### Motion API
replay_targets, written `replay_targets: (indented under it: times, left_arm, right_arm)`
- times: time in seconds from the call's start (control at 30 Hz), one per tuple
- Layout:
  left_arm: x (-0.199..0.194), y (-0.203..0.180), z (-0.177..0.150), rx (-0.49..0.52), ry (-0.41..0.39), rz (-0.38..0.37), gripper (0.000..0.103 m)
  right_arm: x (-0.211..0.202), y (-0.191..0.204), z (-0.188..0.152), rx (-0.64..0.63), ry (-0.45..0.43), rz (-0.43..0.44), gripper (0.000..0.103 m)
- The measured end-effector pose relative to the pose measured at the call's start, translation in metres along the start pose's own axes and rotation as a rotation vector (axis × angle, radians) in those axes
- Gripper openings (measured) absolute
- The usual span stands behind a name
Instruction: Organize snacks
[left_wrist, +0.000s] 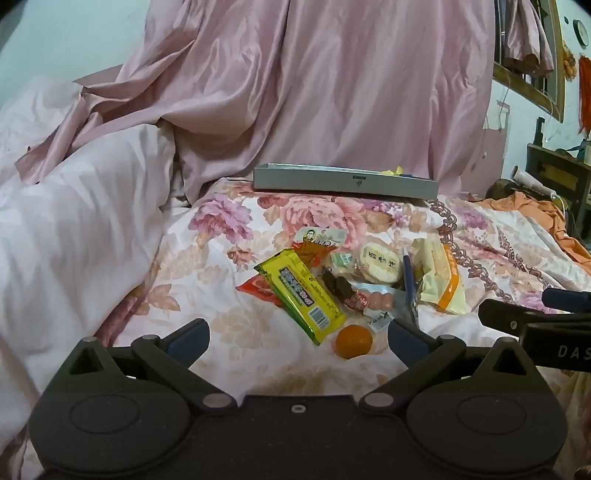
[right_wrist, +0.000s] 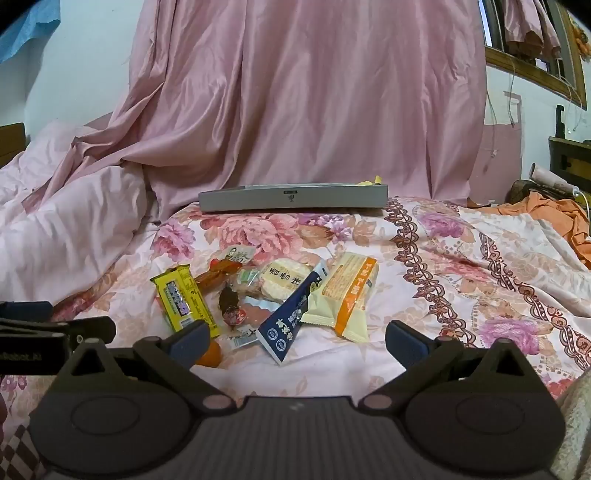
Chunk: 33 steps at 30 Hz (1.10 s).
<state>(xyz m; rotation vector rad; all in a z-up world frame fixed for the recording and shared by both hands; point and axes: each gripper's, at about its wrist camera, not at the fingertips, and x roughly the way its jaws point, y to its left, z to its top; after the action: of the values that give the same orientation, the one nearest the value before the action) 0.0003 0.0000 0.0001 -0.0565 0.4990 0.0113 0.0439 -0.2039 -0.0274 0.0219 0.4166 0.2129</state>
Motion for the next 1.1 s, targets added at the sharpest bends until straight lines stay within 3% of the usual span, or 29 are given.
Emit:
replay_targets:
  times: [1.1]
  left_arm:
    - [0.006,0.000,-0.010,-0.001,0.020,-0.004,0.102]
  right_arm:
    - [0.002,0.000,0.000,0.002,0.005,-0.003,0.103]
